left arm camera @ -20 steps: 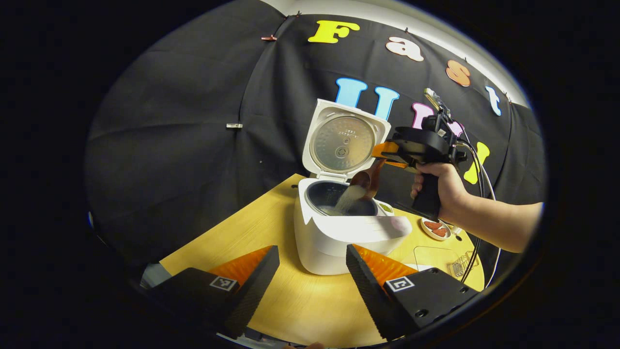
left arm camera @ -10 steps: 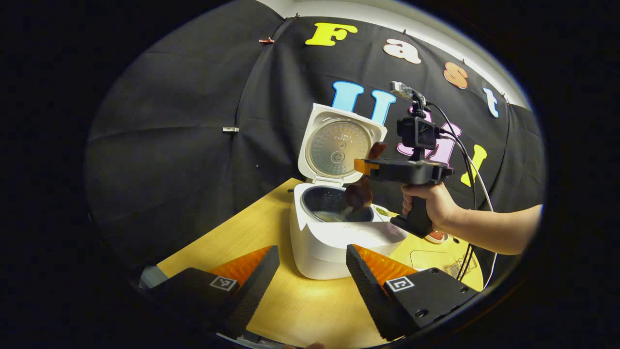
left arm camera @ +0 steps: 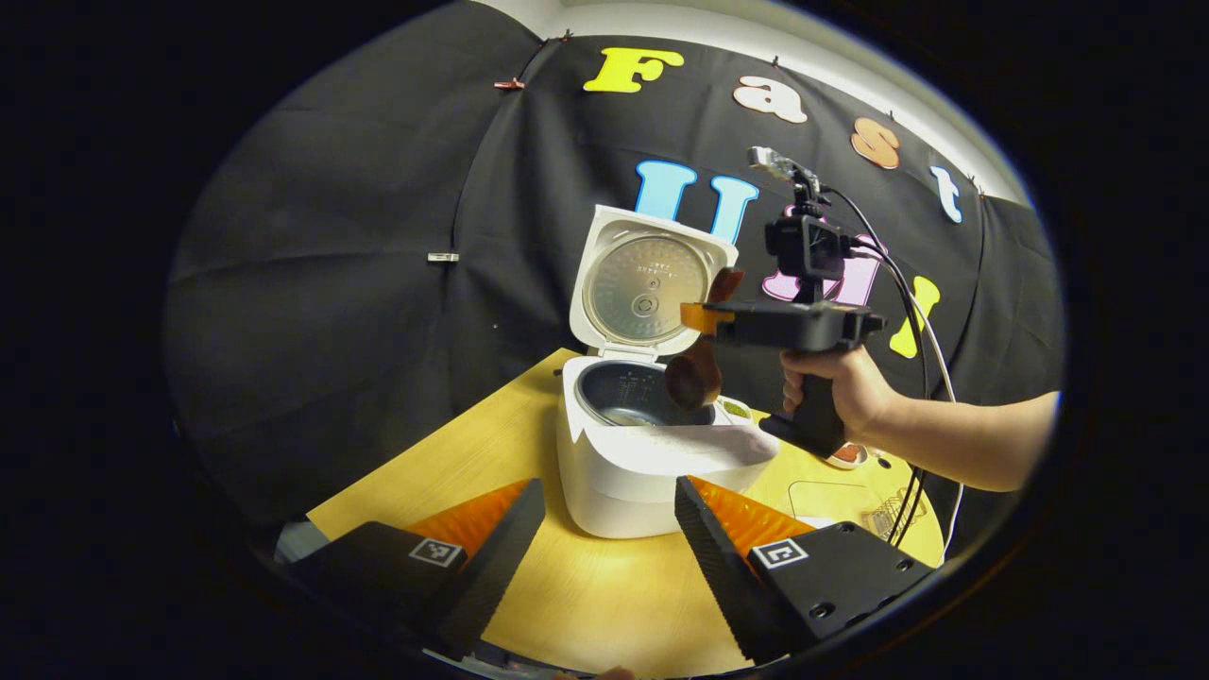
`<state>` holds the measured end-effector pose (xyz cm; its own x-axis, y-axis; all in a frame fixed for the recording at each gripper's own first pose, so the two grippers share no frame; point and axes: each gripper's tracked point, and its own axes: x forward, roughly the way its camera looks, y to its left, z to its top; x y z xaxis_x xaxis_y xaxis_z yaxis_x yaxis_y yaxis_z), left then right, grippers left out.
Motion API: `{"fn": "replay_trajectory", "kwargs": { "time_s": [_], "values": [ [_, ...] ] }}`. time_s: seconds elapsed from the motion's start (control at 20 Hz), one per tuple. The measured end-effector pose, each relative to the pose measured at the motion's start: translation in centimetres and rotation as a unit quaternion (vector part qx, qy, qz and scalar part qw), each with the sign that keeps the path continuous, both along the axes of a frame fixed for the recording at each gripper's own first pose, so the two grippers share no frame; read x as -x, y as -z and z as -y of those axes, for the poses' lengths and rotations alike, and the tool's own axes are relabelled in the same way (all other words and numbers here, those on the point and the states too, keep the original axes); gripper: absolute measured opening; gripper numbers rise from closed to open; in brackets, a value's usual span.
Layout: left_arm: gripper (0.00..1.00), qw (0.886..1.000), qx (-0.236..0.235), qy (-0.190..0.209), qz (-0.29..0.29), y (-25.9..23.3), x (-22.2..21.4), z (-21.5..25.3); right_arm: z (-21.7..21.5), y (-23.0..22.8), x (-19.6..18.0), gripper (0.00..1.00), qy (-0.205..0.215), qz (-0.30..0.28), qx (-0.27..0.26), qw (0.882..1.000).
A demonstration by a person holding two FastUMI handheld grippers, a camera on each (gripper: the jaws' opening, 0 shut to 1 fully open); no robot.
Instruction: Close the left gripper, press the button to open the rice cooker; take a wooden spoon from the chopstick holder with the right hand, scoop a spoonful of rice and pour it into the rice cooker, then put the wooden spoon back into the chopstick holder.
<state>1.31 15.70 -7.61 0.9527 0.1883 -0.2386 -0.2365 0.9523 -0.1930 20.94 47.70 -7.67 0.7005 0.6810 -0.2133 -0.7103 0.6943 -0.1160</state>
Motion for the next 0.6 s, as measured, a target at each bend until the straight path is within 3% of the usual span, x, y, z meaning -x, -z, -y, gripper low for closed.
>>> {"fn": "replay_trajectory", "kwargs": {
  "time_s": [0.2, 0.25, 0.35, 0.6],
  "values": [
    [0.96, 1.000, 0.001, 0.008, 0.003, -0.1, 0.6, 1.5, 3.4, -3.9, -0.4, 0.16, 0.039, -0.073, -0.101, 0.991],
    [0.96, 1.000, -0.003, 0.011, 0.005, -0.3, 0.7, 1.9, 4.6, -4.9, -0.4, 0.12, 0.047, -0.087, -0.123, 0.987],
    [0.96, 1.000, -0.012, 0.017, 0.006, -0.4, 0.8, 2.6, 7.7, -7.0, -0.6, 0.15, 0.068, -0.100, -0.165, 0.979],
    [0.96, 0.999, -0.017, 0.044, 0.010, -0.7, 0.9, 5.5, 17.4, -10.5, 0.0, 0.16, 0.119, -0.095, -0.206, 0.967]
  ]
}}
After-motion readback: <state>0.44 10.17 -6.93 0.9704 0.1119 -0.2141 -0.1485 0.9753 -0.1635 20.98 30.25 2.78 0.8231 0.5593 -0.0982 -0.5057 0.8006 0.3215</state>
